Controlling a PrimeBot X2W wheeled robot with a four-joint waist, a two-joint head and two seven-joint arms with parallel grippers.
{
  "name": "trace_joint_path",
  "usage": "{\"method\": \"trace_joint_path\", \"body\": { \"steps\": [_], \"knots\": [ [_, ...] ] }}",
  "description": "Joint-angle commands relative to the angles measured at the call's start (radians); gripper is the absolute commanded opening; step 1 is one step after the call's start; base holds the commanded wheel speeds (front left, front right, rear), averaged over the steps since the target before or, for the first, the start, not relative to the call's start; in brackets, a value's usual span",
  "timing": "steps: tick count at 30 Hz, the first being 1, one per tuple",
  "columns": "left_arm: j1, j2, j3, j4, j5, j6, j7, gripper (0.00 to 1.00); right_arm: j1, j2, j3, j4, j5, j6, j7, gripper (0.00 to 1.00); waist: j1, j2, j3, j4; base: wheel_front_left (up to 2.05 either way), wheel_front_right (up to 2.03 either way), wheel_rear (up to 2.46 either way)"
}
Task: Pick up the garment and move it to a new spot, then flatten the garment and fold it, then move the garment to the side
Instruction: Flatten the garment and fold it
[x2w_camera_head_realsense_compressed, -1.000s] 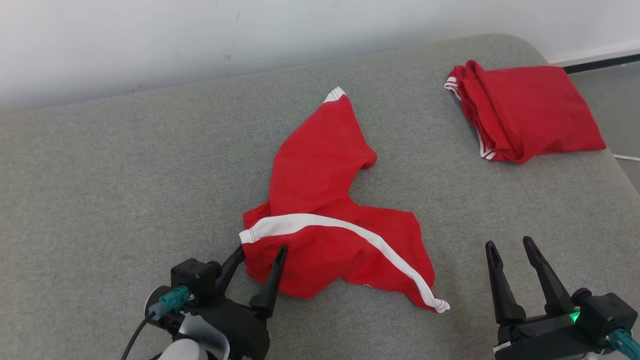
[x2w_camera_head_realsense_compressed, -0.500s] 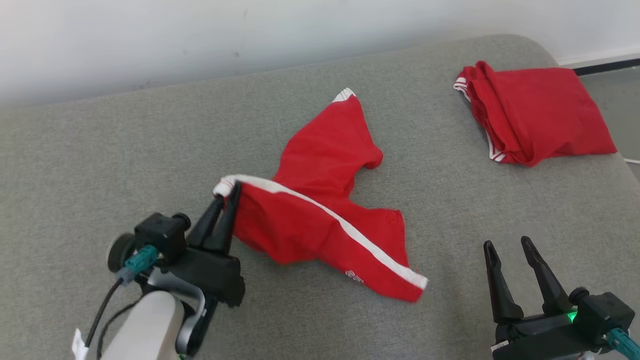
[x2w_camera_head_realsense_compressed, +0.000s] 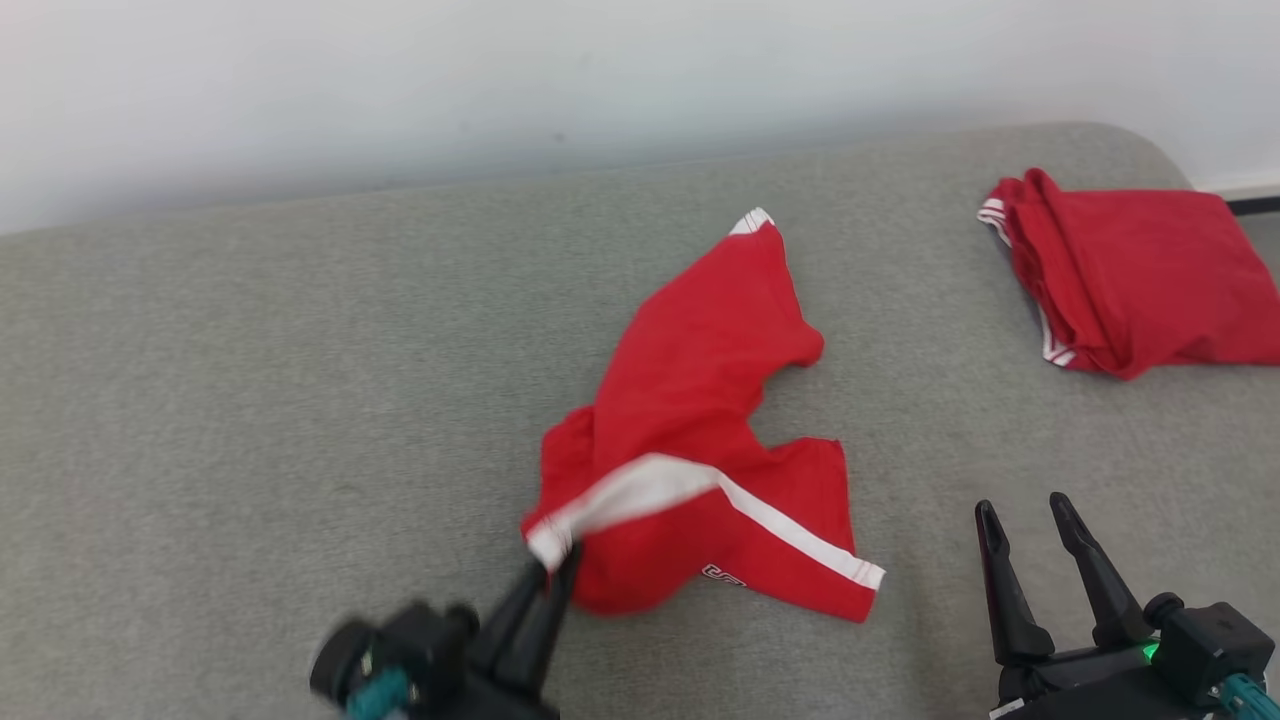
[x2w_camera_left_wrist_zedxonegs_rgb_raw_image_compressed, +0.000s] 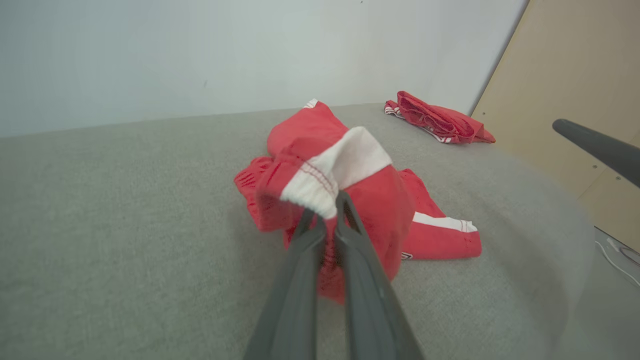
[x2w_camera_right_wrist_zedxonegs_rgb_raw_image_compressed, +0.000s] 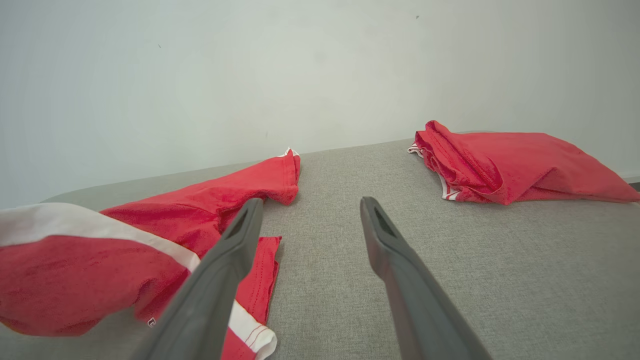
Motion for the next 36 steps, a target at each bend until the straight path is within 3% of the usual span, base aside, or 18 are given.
{"method": "trace_joint_path", "body": {
  "steps": [1, 11, 12, 13, 14, 19, 25, 36],
  "knots": [
    [0.044, 0.006, -0.01, -0.007, -0.006, -0.002, 0.008, 0.0, 0.01, -0.003, 0.0, -0.001, -0.008, -0.003, -0.001, 1.0, 0.0001, 0.0, -0.014, 0.027, 0.0, 0.0, 0.0],
    [0.193, 0.07, 0.023, 0.026, -0.021, 0.042, 0.0, 0.0, 0.02, -0.014, 0.006, 0.005, -0.004, -0.003, -0.001, 1.0, 0.0001, 0.0, -0.029, 0.066, 0.0, 0.0, 0.0],
    [0.197, 0.065, 0.031, 0.034, -0.034, 0.043, -0.002, 0.14, 0.021, -0.015, 0.006, 0.005, -0.003, -0.003, -0.001, 1.0, 0.0001, 0.0, -0.03, 0.067, 0.0, 0.0, 0.0],
    [0.2, 0.067, 0.032, 0.041, -0.032, 0.042, -0.004, 0.77, 0.021, -0.016, 0.007, 0.007, -0.002, -0.003, -0.001, 1.0, 0.0001, 0.0, -0.031, 0.068, 0.0, 0.0, 0.0],
    [0.202, 0.059, 0.043, 0.048, -0.043, 0.043, -0.005, 1.0, 0.022, -0.017, 0.006, 0.008, 0.0, -0.003, -0.001, 1.0, 0.0001, 0.0, -0.033, 0.07, 0.0, 0.0, 0.0],
    [0.211, 0.048, 0.08, 0.037, -0.058, 0.053, -0.011, 1.0, 0.026, -0.018, 0.0, 0.008, 0.002, -0.003, -0.001, 1.0, 0.0001, 0.0, -0.037, 0.076, 0.0, 0.0, 0.0],
    [0.249, 0.029, 0.193, -0.048, -0.06, 0.057, -0.011, 1.0, 0.032, -0.015, -0.005, 0.008, 0.001, -0.003, -0.001, 1.0, 0.0001, 0.0, -0.045, 0.085, 0.0, 0.0, 0.0],
    [0.256, -0.064, 0.411, -0.193, 0.073, 0.093, -0.01, 1.0, 0.022, -0.019, 0.004, 0.008, -0.006, -0.003, -0.001, 1.0, 0.0001, 0.0, -0.067, 0.071, 0.0, 0.0, 0.0]
  ]
}}
